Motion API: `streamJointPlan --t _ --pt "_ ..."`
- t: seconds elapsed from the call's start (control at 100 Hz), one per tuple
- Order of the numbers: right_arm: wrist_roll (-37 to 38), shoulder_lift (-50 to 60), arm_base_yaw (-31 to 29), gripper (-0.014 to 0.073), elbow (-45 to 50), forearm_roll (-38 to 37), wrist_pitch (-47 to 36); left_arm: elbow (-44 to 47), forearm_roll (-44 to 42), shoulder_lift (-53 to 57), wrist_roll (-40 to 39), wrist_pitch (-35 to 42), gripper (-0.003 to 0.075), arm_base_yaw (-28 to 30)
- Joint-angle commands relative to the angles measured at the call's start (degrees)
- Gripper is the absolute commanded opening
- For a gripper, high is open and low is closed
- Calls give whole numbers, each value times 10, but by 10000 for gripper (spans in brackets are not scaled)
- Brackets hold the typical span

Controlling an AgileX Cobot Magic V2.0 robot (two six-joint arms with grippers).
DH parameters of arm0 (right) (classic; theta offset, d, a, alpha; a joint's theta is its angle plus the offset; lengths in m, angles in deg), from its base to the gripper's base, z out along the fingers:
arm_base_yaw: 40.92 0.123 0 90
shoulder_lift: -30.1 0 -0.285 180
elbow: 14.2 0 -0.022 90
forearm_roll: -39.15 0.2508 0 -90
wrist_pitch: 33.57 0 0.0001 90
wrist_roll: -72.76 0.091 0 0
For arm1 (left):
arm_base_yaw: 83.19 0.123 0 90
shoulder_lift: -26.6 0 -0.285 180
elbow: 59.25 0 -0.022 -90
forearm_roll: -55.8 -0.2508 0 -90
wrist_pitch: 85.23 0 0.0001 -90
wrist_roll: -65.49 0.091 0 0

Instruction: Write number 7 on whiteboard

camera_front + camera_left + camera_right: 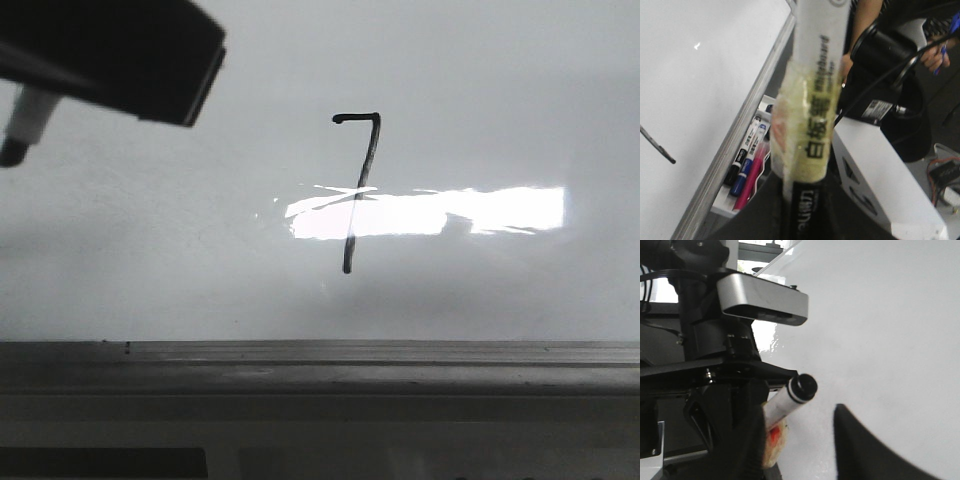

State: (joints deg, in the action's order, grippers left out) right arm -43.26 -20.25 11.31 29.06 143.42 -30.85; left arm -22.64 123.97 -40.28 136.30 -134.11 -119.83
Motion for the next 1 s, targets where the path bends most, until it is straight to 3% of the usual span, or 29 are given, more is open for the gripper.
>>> streamJointPlan --t 0.0,0.03,0.17,0.32,0.81,0.99 --pt "1 21 0 -6 -19 26 -6 2 96 10 -4 26 -20 -1" --pt "1 27 0 -75 -19 26 -13 10 109 10 -4 36 -20 -1" --pt "7 62 0 -65 -19 26 -56 60 153 10 -24 140 -20 -1" --pt "9 90 0 -65 -19 26 -123 117 261 10 -29 264 -20 -1" --pt "12 93 0 -65 -19 26 -164 122 288 9 -28 414 -20 -4" --pt "12 93 0 -65 -19 26 -169 122 288 9 -28 476 -20 -53"
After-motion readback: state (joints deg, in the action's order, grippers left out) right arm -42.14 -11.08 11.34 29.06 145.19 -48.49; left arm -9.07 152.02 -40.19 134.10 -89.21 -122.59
